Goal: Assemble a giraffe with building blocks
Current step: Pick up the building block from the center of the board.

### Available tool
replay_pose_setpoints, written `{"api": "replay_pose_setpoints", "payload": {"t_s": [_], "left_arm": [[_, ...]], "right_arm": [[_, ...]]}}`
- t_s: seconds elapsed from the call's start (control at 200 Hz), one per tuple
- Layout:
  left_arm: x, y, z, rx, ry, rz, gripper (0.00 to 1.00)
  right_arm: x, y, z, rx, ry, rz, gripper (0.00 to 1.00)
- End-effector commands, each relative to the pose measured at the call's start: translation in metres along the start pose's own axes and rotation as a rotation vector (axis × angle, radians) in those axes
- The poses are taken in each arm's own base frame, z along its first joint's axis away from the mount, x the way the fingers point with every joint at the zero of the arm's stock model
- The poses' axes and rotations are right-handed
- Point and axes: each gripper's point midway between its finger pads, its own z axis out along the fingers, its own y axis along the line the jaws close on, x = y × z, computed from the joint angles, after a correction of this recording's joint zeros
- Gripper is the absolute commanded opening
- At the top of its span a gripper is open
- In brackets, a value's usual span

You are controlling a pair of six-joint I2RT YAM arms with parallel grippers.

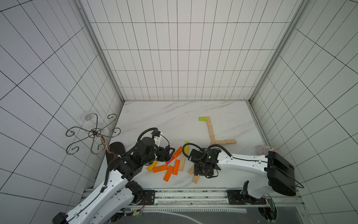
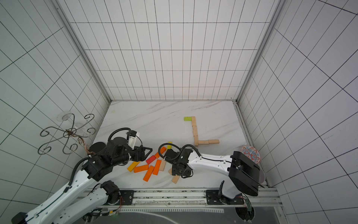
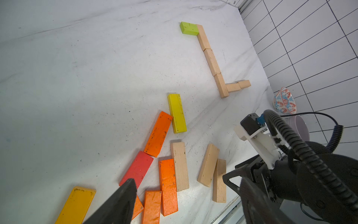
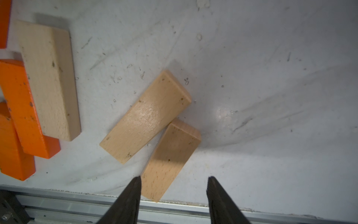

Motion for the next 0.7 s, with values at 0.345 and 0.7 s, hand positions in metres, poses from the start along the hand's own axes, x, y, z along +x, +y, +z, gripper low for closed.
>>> {"api": "replay_pose_setpoints", "payload": {"t_s": [0.345, 0.7], "left_arm": [[-0.003, -0.004, 0.002, 0.031, -0.017, 0.004, 0.84], [-0.003, -0.005, 0.001, 0.034, -0.020, 0.006, 0.84]], "right_arm": [[0.012, 0.005, 0.028, 0.048, 0.081, 0.011, 0.57], [0.017, -0.026, 0.035, 0.144, 0.096, 0.064, 0.41]]}}
